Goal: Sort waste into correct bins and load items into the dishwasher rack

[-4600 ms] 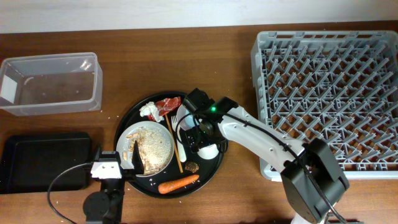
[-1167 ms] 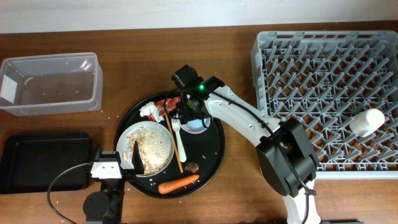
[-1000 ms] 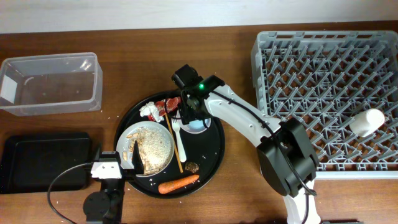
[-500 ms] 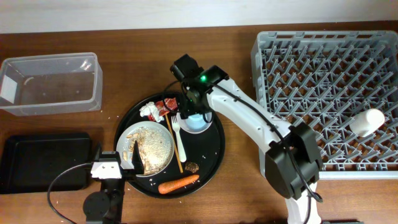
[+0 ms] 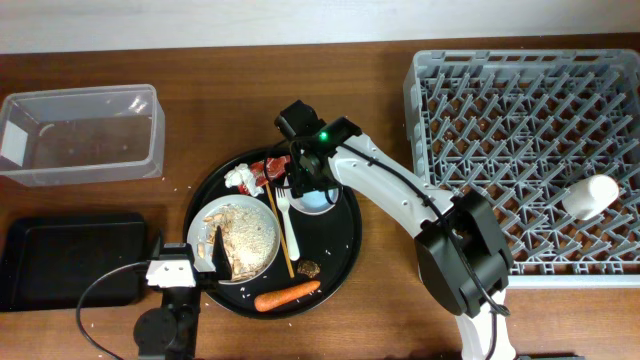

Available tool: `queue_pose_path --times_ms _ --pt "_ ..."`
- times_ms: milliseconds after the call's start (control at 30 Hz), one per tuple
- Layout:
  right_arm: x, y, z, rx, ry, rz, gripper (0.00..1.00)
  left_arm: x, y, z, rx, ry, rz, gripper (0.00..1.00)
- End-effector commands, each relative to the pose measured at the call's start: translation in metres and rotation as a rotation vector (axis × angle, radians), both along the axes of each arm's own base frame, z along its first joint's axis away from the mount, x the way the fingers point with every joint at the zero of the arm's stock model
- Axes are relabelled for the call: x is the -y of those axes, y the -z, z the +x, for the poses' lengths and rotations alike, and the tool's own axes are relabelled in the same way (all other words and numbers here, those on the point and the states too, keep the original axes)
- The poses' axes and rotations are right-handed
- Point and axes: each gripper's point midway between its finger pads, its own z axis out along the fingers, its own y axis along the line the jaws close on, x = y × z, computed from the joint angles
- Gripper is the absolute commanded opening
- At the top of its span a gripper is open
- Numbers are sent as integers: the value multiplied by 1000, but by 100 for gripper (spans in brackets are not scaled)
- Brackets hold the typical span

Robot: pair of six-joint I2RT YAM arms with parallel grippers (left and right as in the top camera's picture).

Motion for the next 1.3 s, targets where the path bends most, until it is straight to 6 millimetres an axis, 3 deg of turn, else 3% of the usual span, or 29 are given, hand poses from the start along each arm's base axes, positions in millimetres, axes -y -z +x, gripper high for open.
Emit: queue_pose_path --times_ms 0,233,300,433,533,600,700,767,833,867,933,1033,1100,1267 --pt "-3 4 -4 -3 -1 -9 77 0 1 0 0 -1 15 99" --pt "-7 5 -6 1 -10 -11 64 0 1 0 0 -1 15 99" --pt "-6 -7 -3 16 -5 1 61 0 1 0 0 -1 15 99" --pt "0 -65 11 92 23 59 60 0 1 0 0 -1 15 99" --pt "21 -130 24 182 73 121 61 0 1 0 0 -1 15 99" --pt "46 -171 30 243 105 150 61 0 1 0 0 -1 15 99" --pt "109 -220 32 301 198 141 61 0 1 0 0 -1 15 99" --pt "186 -249 30 333 338 109 61 0 1 0 0 -1 15 99" --pt "245 -257 24 337 465 78 61 0 1 0 0 -1 15 99" --pt "290 -256 17 320 575 52 61 0 1 0 0 -1 15 99" --pt "348 -246 2 265 725 16 61 0 1 0 0 -1 15 99" --pt "408 -223 -22 158 869 -21 62 0 1 0 0 -1 15 99" --pt "430 -205 -28 108 932 -13 63 0 1 0 0 -1 15 99" --pt "443 -135 -35 -60 983 33 65 0 1 0 0 -1 15 99"
